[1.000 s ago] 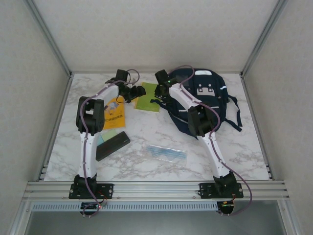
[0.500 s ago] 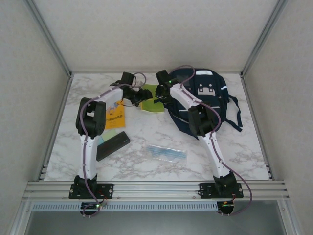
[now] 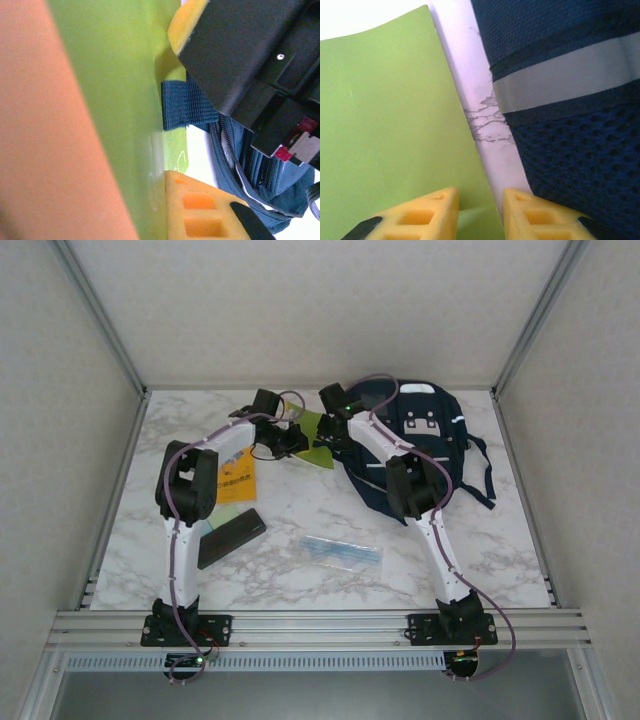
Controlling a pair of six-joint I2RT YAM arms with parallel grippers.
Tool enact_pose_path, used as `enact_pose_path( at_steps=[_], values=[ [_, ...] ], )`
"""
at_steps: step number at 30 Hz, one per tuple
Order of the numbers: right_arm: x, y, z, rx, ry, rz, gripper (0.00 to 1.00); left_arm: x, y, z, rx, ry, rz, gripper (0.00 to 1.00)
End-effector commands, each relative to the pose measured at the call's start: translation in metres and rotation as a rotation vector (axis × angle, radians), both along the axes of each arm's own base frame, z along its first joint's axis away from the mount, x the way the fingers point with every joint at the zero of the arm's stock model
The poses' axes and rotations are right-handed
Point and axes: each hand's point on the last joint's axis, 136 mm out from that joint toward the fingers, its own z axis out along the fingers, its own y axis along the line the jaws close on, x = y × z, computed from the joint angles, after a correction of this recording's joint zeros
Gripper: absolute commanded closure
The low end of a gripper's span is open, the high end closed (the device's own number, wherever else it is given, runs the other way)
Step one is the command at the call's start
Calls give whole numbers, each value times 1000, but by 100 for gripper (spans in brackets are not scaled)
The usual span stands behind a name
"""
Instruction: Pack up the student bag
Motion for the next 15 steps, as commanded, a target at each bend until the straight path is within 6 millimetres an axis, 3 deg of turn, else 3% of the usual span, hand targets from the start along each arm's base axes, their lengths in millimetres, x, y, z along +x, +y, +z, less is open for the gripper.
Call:
enact_pose_path(
  at_steps=[1,3,9,15],
  values=[
    [-28,-1,-6,-21,90,47,68,-4,8,32,30,-64,1,100],
    [-28,0,16,2,62,56,60,-3,9,42,29,-83,16,100],
    [-48,-8,82,80,-21,81,23,6,19,85,-21,-181,115,100],
    [-82,-6,122,293,-43,49,8,26,27,134,-135,-297,286,100]
  ],
)
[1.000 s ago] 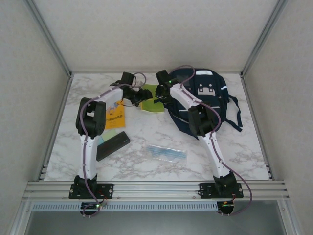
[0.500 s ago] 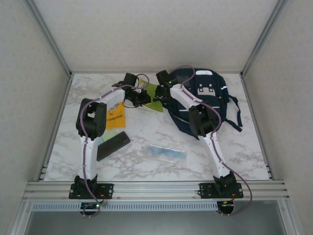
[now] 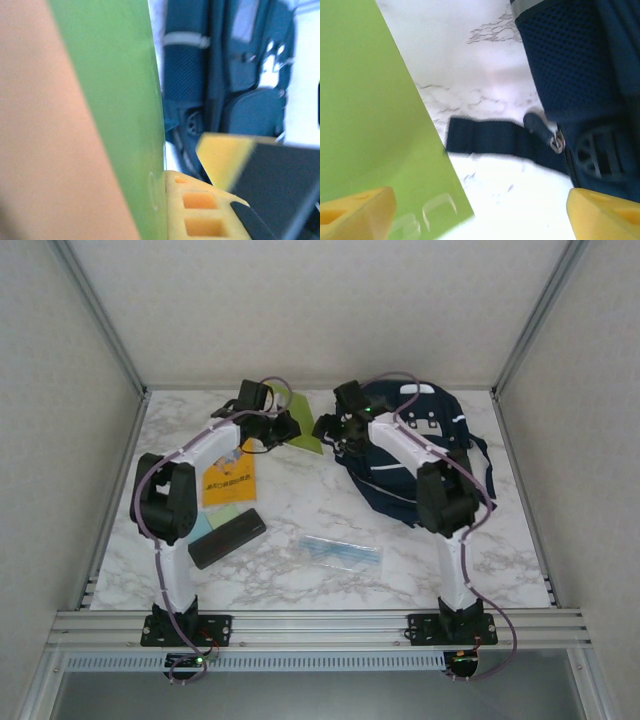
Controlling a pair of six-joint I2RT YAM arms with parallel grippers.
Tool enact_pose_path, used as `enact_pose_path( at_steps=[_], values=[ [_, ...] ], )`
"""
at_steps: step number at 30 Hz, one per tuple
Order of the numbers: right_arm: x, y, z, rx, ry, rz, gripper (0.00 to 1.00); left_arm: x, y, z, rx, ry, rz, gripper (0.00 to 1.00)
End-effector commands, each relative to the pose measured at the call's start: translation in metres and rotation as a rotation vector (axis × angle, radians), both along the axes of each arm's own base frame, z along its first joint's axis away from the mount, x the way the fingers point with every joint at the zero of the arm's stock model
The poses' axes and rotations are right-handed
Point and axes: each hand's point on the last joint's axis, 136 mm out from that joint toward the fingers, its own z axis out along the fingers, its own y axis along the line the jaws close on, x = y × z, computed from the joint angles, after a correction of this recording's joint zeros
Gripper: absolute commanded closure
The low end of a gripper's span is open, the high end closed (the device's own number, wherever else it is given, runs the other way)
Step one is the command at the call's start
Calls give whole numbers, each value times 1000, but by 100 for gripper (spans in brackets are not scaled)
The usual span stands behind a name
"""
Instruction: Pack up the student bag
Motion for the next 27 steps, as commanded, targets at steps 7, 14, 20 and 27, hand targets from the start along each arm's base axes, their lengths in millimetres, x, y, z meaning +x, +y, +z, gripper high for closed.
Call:
enact_pose_path(
  at_steps=[7,14,20,27],
  values=[
    [-21,41,55,528,-35,-110,7,32,1,87,-311,-207,251,100],
    [-9,65,68,798,-62,-170,12,13,-9,99,-441,-198,299,100],
    [-3,71,70,879,-99,-190,38,3,-15,96,-507,-160,323,100],
    [0,67,65,882,-124,-216,86,-1,-19,90,-516,-144,322,95]
  ],
)
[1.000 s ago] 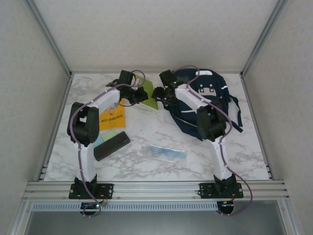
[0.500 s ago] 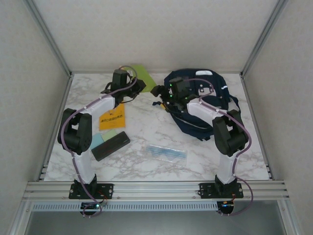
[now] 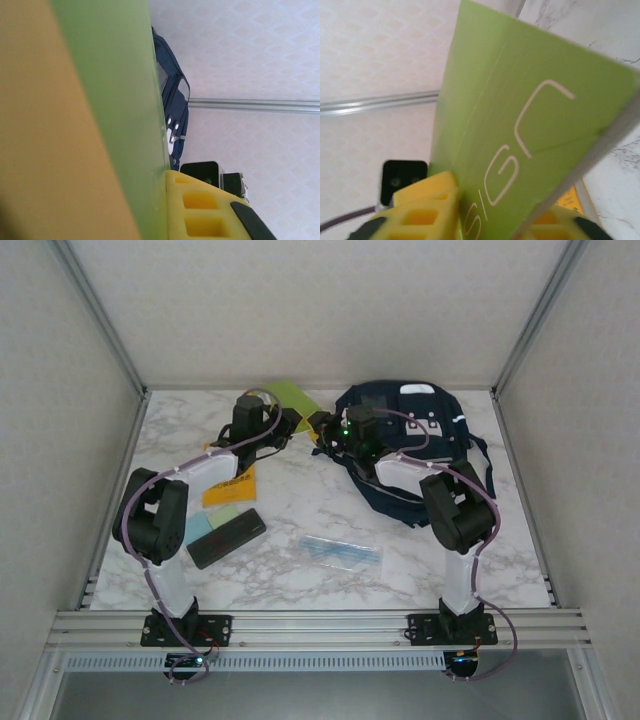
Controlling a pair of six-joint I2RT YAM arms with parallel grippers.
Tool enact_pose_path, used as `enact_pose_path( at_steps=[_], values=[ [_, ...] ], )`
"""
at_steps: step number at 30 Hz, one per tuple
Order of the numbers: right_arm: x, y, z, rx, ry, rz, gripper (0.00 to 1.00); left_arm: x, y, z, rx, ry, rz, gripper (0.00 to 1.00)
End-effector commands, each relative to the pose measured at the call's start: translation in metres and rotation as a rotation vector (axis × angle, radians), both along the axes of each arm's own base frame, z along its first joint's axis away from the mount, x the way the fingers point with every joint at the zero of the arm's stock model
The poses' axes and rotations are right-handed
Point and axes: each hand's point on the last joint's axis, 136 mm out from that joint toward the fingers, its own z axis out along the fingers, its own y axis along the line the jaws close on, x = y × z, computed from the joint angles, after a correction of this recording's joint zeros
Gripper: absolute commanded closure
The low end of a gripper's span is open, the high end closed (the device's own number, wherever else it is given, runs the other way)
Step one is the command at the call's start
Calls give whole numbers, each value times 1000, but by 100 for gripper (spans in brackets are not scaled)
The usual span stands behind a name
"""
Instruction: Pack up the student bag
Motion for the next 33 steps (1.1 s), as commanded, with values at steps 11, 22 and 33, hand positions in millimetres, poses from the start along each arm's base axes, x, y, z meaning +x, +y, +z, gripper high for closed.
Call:
enact_pose_path(
  at_steps=[11,22,33],
  values=[
    [16,-57,14,-51,-113,-108,100,-42,10,26,175,-103,-94,0],
    [-27,-230,51,-512,-134,-251,100,-96,-28,11,715,-267,-435,1],
    [-118,-382,66,-826,-23,-478,100,-128,-142,-17,925,-514,-933,10]
  ],
)
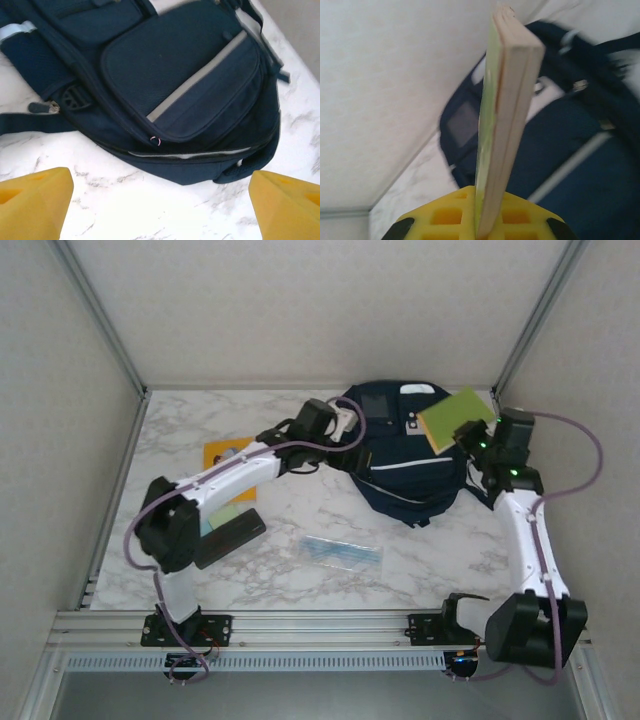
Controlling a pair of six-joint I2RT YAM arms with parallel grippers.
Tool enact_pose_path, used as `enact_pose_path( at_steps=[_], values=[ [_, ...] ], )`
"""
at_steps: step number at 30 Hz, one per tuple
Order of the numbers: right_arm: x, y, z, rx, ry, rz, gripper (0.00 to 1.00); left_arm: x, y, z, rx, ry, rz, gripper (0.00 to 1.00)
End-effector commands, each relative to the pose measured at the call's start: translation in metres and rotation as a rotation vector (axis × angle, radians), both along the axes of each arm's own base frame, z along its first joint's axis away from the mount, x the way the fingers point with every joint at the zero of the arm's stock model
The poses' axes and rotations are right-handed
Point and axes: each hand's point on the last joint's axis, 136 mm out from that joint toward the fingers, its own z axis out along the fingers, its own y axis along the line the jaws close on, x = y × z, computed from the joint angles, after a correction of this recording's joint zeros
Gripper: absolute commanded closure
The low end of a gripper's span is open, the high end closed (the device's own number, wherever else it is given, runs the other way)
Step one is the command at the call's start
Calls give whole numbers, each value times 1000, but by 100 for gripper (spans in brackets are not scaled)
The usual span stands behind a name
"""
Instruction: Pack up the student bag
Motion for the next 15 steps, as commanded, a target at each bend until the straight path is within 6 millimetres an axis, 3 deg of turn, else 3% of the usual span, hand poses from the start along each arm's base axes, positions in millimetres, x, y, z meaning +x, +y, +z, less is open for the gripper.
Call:
enact_pose_path(
  at_steps=[1,7,15],
  values=[
    [-38,-28,-16,-104,80,-41,100,-17,-24,-19,158,-46,-215,11],
    [-71,-62,-23,-125,83,-157,100,-21,-68,-48,236,-45,-372,12],
    [-75,-55,-37,-57,80,-129,100,1,-96,-100,304,-70,-407,12]
  ],
)
